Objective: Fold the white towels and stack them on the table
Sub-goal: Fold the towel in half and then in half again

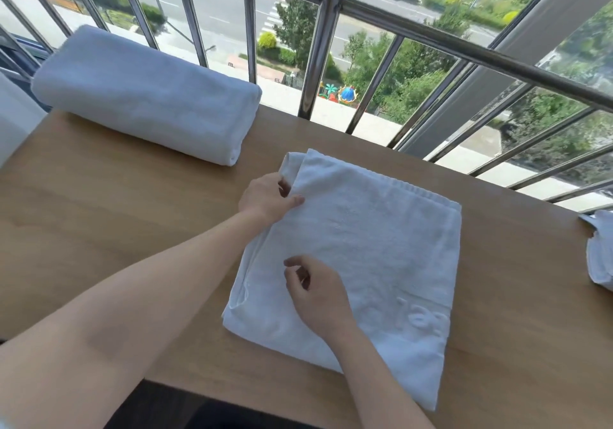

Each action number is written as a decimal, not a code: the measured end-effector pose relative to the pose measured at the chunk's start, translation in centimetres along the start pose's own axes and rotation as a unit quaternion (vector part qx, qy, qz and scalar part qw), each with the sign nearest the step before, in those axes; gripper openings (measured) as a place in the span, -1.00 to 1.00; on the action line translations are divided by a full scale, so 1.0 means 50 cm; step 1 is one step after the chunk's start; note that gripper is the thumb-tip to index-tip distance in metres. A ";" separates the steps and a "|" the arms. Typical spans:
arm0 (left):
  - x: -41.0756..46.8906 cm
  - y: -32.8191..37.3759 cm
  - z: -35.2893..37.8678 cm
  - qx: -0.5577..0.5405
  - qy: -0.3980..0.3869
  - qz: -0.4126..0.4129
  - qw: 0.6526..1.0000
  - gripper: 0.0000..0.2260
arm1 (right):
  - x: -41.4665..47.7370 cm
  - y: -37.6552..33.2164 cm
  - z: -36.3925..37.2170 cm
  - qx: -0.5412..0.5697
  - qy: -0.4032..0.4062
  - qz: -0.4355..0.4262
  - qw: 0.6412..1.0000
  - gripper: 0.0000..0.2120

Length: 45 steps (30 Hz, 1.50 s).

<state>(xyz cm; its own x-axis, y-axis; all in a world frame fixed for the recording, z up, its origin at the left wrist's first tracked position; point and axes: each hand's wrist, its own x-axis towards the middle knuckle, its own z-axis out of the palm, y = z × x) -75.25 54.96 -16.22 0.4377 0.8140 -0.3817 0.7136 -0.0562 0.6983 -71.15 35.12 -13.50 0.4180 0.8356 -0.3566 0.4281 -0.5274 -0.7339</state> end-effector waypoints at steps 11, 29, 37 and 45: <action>-0.016 -0.011 -0.031 -0.080 0.042 0.074 0.993 -0.73 | -0.079 0.100 -0.033 -0.231 0.129 -0.018 0.964 -0.50; 0.034 0.060 -0.038 -0.085 0.055 0.105 0.989 -0.82 | -0.115 0.150 -0.017 -0.319 0.084 0.001 0.944 -0.38; 0.046 -0.018 -0.026 -0.148 0.008 -0.038 0.988 -0.80 | -0.126 0.168 -0.009 -0.355 0.051 0.002 0.933 -0.33; 0.025 -0.011 -0.027 -0.121 0.024 -0.043 0.991 -0.64 | -0.126 0.170 -0.031 -0.344 0.057 0.022 0.937 -0.38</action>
<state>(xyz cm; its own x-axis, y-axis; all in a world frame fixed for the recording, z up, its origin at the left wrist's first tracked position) -75.83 56.80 -16.26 0.3501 0.8372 -0.4201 0.5917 0.1500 0.7921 -68.90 25.13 -16.61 0.5131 0.8100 -0.2840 0.8075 -0.5677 -0.1603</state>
